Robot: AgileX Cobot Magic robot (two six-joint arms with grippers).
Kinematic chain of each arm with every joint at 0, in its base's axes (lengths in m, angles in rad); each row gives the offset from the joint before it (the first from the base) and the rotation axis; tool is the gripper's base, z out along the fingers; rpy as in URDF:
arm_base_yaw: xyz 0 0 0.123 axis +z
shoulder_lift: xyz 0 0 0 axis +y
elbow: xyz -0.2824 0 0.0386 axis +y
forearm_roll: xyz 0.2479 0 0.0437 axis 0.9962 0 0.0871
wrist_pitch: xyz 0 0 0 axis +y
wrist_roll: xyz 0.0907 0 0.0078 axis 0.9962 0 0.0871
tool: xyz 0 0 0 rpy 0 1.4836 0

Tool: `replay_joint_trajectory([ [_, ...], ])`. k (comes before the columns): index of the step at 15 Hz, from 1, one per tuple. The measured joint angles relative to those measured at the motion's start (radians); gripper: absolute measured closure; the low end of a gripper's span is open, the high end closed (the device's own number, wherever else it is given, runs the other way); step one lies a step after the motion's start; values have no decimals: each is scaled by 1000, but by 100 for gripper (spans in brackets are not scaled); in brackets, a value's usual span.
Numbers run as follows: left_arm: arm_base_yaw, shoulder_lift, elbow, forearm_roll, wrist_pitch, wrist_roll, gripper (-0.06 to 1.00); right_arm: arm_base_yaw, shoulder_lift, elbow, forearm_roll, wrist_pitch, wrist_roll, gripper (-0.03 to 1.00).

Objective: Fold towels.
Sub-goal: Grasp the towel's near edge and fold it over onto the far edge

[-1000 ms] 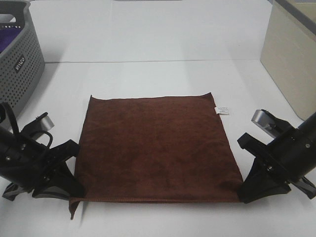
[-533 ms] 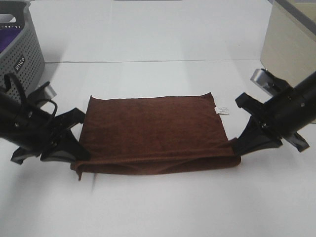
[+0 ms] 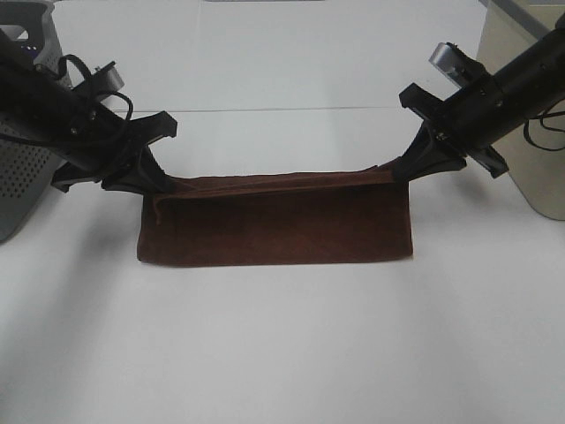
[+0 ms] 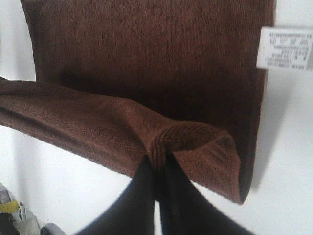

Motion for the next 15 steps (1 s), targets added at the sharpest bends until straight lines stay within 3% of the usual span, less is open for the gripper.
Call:
replay_joint_trajectory([
  [7, 0, 130, -139, 9, -137, -3, 94, 2, 185, -219, 9, -9, 3, 97],
  [15, -9, 217, -156, 5, -220, 16, 94, 9, 282, -230, 45, -89, 3, 97],
])
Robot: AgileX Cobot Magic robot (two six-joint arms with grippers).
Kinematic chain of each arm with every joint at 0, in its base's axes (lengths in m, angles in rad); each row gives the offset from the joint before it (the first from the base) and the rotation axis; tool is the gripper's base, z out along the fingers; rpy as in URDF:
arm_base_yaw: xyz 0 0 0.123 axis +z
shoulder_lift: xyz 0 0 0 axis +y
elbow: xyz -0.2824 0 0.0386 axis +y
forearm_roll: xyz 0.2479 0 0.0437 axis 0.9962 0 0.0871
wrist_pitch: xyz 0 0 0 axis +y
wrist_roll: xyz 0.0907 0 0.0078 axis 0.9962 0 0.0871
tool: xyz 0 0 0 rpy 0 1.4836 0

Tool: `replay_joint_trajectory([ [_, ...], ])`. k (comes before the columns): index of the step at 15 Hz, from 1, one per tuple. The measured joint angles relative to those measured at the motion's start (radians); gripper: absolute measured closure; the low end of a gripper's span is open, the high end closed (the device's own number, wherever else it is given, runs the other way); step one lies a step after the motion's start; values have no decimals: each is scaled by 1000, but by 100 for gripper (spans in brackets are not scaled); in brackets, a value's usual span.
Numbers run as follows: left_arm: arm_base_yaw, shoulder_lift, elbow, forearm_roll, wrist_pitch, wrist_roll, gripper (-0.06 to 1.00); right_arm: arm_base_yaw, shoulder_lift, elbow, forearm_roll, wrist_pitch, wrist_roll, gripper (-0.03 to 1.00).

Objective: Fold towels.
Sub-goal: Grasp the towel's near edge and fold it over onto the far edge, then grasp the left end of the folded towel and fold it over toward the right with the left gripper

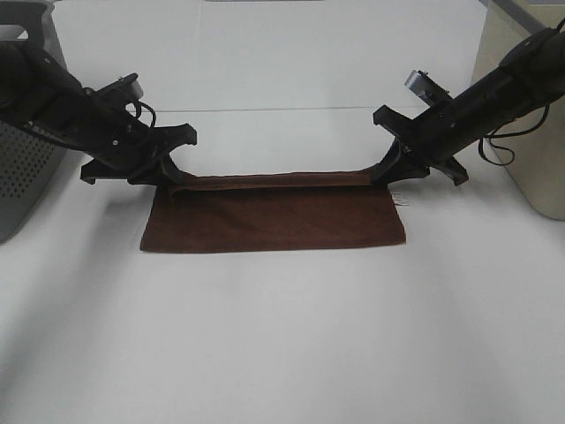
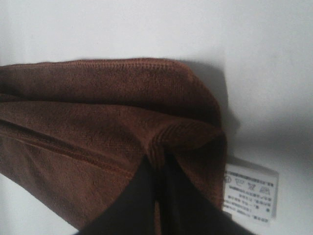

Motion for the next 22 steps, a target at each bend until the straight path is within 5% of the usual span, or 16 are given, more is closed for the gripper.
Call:
replay_joint_trajectory([
  [4, 2, 25, 0, 20, -58, 3, 89, 19, 0, 0, -29, -80, 0, 88],
  [7, 3, 32, 0, 32, -73, 3, 56, 19, 0, 0, -53, -115, 0, 71],
  [9, 3, 32, 0, 36, -73, 3, 34, 19, 0, 0, -55, -119, 0, 49],
  [12, 5, 26, 0, 46, -67, 4, 24, 19, -4, 0, -56, -95, 0, 24],
  [15, 5, -32, 0, 108, -35, -1, 23, 19, -43, 0, -117, -61, 18, 20],
  [18, 42, -50, 0, 164, 44, -121, 16, 16, -63, -1, -183, 5, 56, 20],
  [22, 102, -13, 0, 129, 117, -138, 16, 16, -63, -1, -230, 17, 72, 20],
])
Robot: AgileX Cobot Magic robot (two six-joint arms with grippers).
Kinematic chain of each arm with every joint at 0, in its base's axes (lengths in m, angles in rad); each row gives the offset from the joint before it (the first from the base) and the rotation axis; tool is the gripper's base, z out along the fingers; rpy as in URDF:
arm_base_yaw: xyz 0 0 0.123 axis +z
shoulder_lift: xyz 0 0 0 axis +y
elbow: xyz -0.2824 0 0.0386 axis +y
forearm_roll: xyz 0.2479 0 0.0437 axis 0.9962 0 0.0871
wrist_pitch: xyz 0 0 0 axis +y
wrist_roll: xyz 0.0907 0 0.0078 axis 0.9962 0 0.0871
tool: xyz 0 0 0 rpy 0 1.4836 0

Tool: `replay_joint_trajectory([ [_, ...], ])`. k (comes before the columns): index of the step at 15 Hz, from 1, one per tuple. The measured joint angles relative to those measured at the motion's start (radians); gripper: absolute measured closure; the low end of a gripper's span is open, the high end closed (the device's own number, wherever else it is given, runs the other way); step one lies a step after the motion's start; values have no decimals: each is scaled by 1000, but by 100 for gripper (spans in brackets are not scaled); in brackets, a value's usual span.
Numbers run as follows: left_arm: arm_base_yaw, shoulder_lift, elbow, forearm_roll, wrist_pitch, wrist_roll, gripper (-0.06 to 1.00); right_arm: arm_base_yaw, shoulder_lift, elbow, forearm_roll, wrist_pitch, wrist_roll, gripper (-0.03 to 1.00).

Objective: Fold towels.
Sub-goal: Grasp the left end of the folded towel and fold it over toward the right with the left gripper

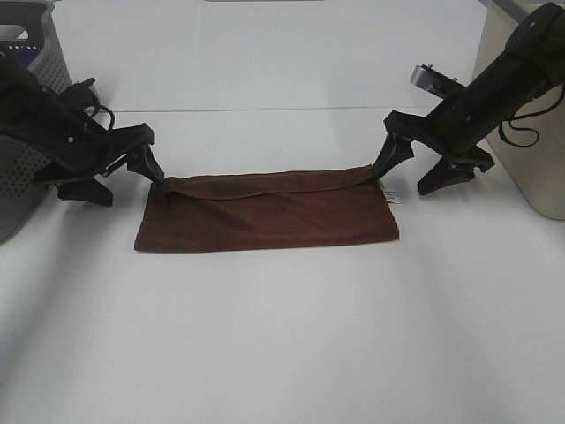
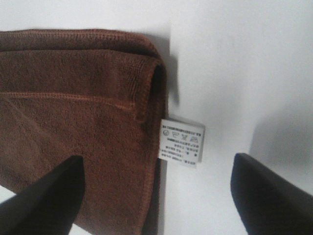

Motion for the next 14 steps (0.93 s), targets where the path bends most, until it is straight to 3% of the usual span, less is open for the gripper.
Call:
replay_joint_trajectory([
  [6, 0, 55, -10, -225, 16, 126, 21, 0, 0, 0, -5, 0, 1, 20],
  [7, -5, 61, -10, -247, 25, 153, 29, 0, 0, 0, -5, -1, 1, 20],
  [8, -9, 75, -10, -250, 32, 164, 60, 0, 0, 0, -8, -3, 1, 20],
  [9, -9, 75, -10, -250, 32, 164, 60, 0, 0, 0, -8, -3, 1, 20],
  [11, -9, 81, -12, -231, 37, 165, 90, 0, 0, 0, -11, -3, 1, 20],
  [14, -9, 81, -100, -137, 96, 124, 91, 0, 0, 0, -14, -4, 1, 20],
])
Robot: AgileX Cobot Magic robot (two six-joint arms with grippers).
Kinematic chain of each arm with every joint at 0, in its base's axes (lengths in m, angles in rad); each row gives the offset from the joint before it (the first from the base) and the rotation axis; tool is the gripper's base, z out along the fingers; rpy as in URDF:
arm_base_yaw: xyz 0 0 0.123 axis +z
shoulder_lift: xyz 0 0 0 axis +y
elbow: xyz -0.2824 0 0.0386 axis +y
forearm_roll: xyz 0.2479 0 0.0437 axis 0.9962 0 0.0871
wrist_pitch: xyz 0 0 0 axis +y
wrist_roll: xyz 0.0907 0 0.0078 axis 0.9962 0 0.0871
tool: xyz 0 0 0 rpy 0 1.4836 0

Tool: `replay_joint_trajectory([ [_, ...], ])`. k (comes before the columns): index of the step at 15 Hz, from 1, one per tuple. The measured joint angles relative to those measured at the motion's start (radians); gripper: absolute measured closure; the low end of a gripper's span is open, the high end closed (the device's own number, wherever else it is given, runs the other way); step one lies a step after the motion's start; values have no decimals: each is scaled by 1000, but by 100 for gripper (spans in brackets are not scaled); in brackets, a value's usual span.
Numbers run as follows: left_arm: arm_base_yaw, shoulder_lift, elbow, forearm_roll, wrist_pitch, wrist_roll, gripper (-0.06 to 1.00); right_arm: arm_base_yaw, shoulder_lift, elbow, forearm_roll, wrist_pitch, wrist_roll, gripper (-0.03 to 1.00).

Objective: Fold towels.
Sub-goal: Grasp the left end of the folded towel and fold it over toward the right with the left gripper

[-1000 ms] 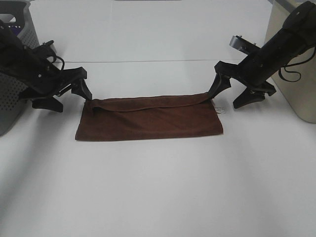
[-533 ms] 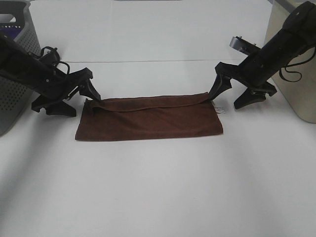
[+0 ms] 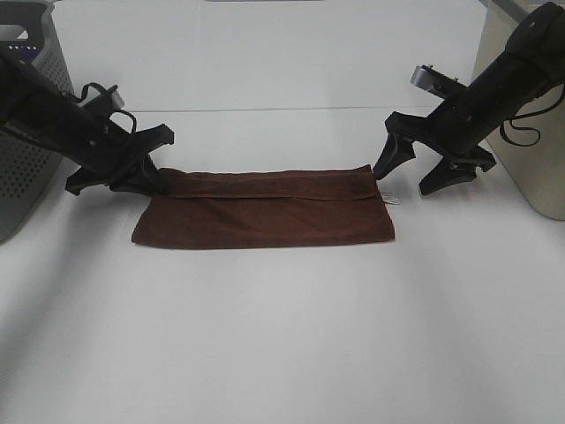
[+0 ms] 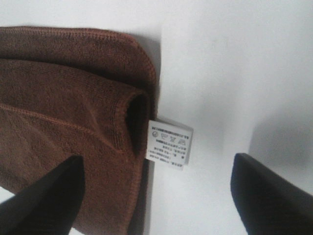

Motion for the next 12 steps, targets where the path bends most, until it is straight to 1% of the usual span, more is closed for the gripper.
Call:
replay_joint_trajectory([
  [1, 0, 0, -47, 81, 33, -62, 91, 0, 0, 0, -1, 0, 0, 20],
  [2, 0, 1, -101, 179, 76, -155, 91, 0, 0, 0, -2, 0, 0, 20],
  [4, 0, 1, -228, 389, 206, -324, 91, 0, 0, 0, -7, 0, 0, 20],
  [5, -1, -1, -297, 460, 279, -383, 91, 0, 0, 0, -8, -1, 0, 20],
  [6, -2, -1, -355, 486, 335, -411, 91, 0, 0, 0, -8, -1, 0, 20],
  [7, -9, -1, -409, 492, 380, -420, 91, 0, 0, 0, -8, -1, 0, 20],
  [8, -27, -1, -461, 489, 416, -427, 91, 0, 0, 0, -8, -2, 0, 20],
  [9, -71, -1, -515, 460, 443, -428, 91, 0, 0, 0, -8, -2, 0, 20],
  [11, -137, -1, -540, 423, 449, -428, 91, 0, 0, 0, -8, -2, 0, 20],
  [12, -182, 9, -540, 408, 434, -435, 91, 0, 0, 0, -8, -2, 0, 20],
])
